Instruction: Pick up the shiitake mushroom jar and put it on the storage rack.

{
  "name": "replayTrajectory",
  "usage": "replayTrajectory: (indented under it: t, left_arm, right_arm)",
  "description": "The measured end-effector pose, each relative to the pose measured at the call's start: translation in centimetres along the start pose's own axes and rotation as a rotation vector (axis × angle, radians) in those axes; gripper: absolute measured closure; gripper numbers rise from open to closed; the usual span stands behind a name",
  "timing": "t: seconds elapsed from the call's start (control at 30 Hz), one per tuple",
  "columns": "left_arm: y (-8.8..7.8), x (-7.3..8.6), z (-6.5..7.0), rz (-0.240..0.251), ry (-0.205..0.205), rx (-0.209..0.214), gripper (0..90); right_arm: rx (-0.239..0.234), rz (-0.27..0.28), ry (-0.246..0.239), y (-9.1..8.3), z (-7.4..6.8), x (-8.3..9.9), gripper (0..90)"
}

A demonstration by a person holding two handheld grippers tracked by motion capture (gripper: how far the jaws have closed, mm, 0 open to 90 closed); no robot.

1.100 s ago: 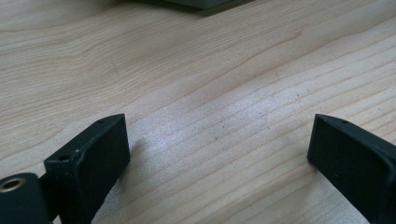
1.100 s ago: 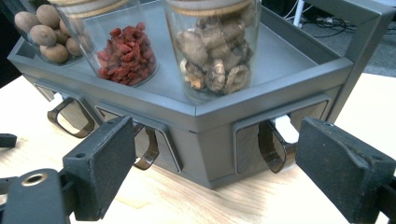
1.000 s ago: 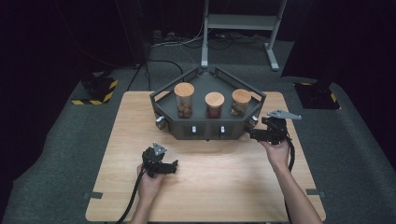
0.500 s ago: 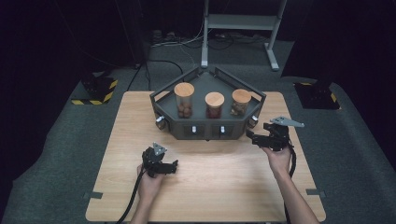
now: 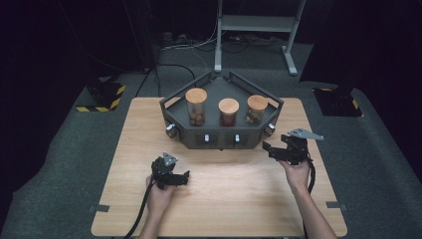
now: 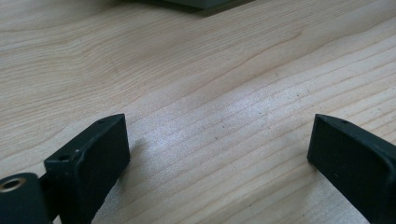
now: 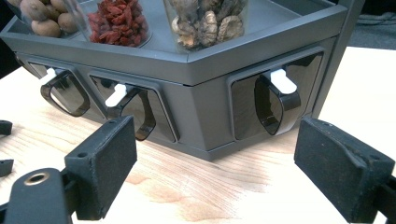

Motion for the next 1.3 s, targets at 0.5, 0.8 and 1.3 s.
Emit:
replayTrajectory:
  t: [0.5, 0.8, 1.3]
  left_arm:
    - [0.0, 0.0, 0.0, 0.000, 0.000, 0.000, 5.8]
    - [0.0, 0.0, 0.0, 0.000, 0.000, 0.000, 5.8]
    - [0.0, 0.0, 0.0, 0.000, 0.000, 0.000, 5.8]
  right_arm:
    - [0.004, -0.018, -0.004, 0.3, -0.2, 1.0, 13.0]
    - [0.006, -0.023, -0.006, 0.4, -0.3, 1.6, 13.1]
    - [0.010, -0.034, -0.008, 0.5, -0.3, 2.6, 12.9]
Point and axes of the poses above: each handheld gripper's, and its own axes: y roughly forward along the jaws, x roughly out of its underside, z roughly to its right, the point moved 2 cm from there along y, roughly forward along the jaws, and after that the axes turned 8 degrees about z, right-handed, at the moved point
